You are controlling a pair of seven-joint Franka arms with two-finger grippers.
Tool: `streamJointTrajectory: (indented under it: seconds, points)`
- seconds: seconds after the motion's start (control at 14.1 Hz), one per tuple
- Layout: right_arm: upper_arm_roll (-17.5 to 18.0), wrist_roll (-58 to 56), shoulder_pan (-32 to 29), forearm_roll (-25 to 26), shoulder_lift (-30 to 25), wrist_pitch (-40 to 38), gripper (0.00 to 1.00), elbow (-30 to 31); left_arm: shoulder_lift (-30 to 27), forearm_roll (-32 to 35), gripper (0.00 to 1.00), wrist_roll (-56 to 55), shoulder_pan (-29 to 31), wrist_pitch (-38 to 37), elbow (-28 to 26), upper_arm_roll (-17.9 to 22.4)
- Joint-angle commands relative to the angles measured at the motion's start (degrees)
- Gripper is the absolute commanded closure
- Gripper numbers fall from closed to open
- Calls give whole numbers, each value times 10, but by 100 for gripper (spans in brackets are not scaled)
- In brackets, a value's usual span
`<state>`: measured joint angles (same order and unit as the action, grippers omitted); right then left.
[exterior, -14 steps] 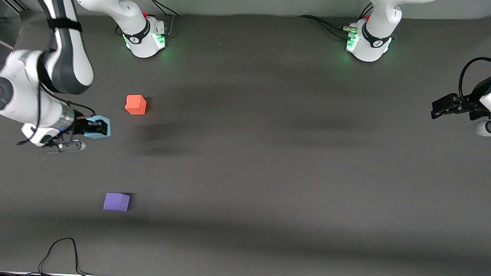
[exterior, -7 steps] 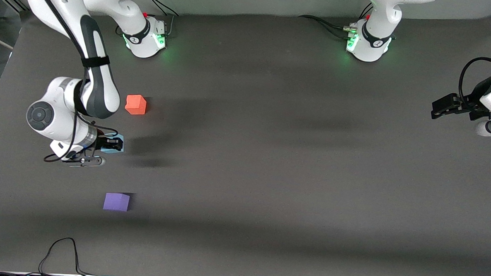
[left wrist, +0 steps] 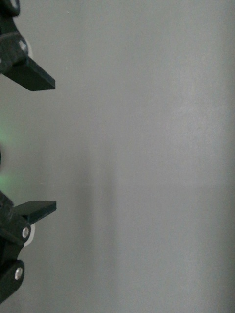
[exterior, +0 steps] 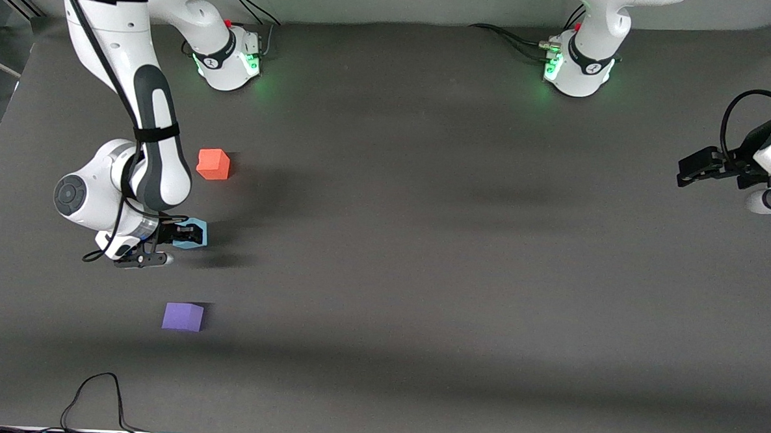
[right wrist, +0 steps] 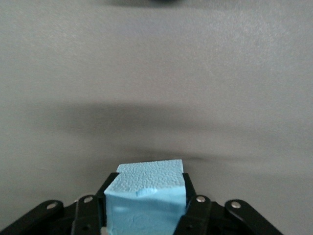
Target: Place blue block between orange and purple blocks
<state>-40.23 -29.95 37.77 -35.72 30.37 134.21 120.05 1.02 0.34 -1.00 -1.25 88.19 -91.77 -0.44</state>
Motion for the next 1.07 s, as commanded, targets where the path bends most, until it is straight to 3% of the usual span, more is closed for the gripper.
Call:
streamJointTrajectory:
  seconds: [0.0,0.5,0.71,0.78,0.85,1.0]
  points:
    - [-3,-30,1,-37,20,7,82,-8,-3,-2,0,6,-3,0,0,3]
    - [0,-23,7,-70,34,8,81,-8,-2,-2,0,6,-2,0,1,3]
    - [1,-23,8,-91,43,14,51,-9,-2,-2,0,6,-2,0,1,3]
    - [0,-20,8,-91,43,16,13,-9,-2,-2,0,6,-2,0,1,3]
    - [0,-14,8,-91,40,16,0,-10,-2,-2,0,6,-2,0,1,3]
    - [-2,-12,10,-88,33,15,0,-10,-2,-1,0,6,-3,0,1,3]
